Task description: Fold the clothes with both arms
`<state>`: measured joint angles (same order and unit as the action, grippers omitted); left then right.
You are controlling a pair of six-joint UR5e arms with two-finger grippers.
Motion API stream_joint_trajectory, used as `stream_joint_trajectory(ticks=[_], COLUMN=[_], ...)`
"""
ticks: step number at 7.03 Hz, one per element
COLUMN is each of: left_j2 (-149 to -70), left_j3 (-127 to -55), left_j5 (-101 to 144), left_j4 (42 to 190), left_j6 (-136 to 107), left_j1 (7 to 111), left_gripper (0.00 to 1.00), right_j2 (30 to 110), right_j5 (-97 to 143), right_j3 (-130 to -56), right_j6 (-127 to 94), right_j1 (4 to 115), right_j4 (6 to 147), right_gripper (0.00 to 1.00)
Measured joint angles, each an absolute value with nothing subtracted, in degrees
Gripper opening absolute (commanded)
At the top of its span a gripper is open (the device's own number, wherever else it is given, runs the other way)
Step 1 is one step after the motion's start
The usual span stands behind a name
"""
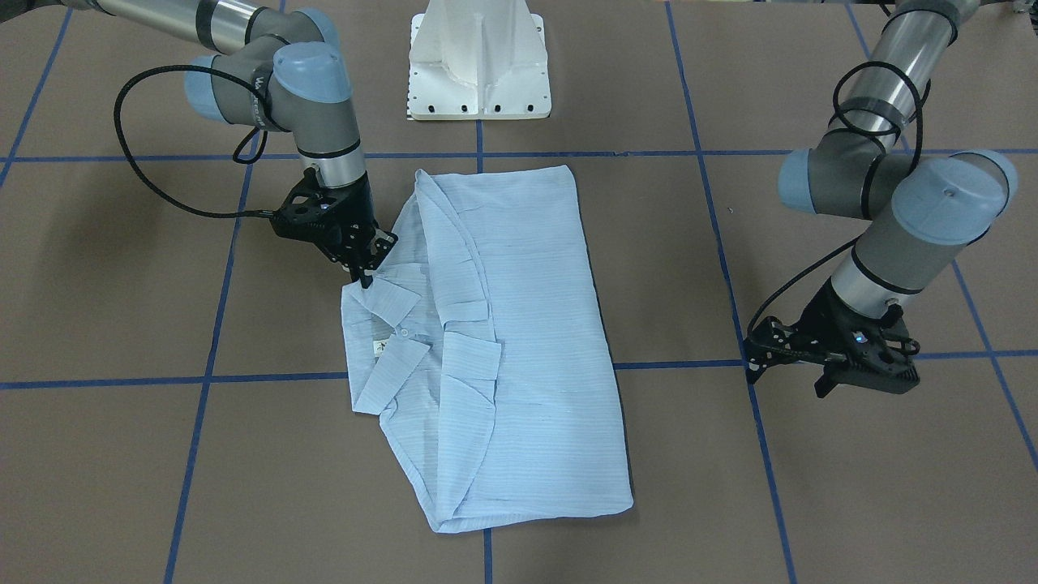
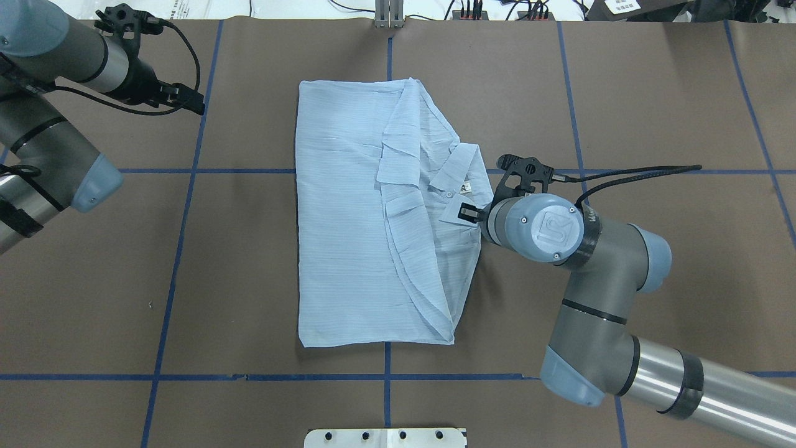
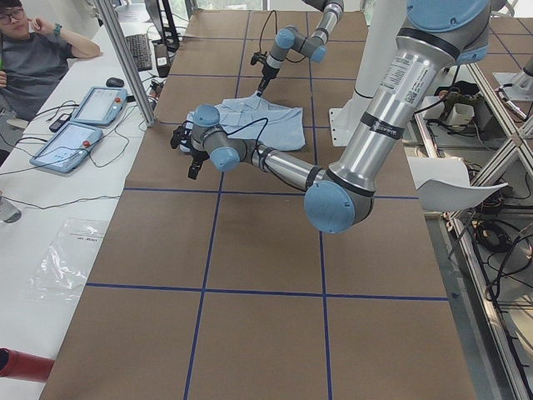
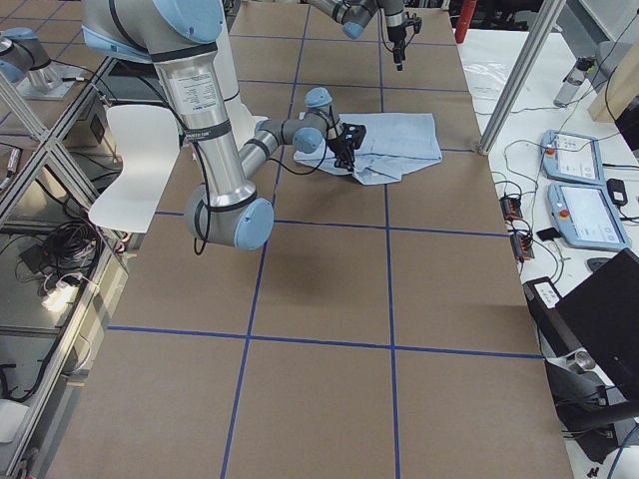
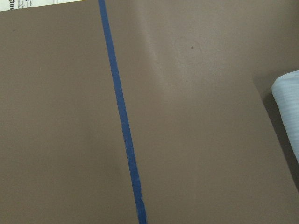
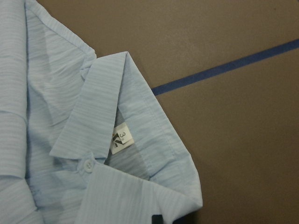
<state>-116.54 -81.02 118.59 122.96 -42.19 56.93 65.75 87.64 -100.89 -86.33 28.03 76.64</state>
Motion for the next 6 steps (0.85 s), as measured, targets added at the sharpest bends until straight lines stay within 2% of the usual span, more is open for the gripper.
stream_joint_trajectory(ticks=[3, 6], left_j2=[-115.32, -115.1], left_j3=[-82.33, -82.49], left_j5=[119.4, 119.52], left_j4=[122.9, 122.8], left_j6=[-42.13, -42.12], left_j1=[56.84, 56.72], left_gripper=[1.0, 1.0], right_j2=[62.57, 55.6], right_j5=[100.0, 101.91], right_j3=[-101.3, -100.87], right_j6=[-71.35, -64.91], right_j1=[35.79, 31.75], right_j4=[83.34, 90.06], right_gripper=[1.0, 1.0])
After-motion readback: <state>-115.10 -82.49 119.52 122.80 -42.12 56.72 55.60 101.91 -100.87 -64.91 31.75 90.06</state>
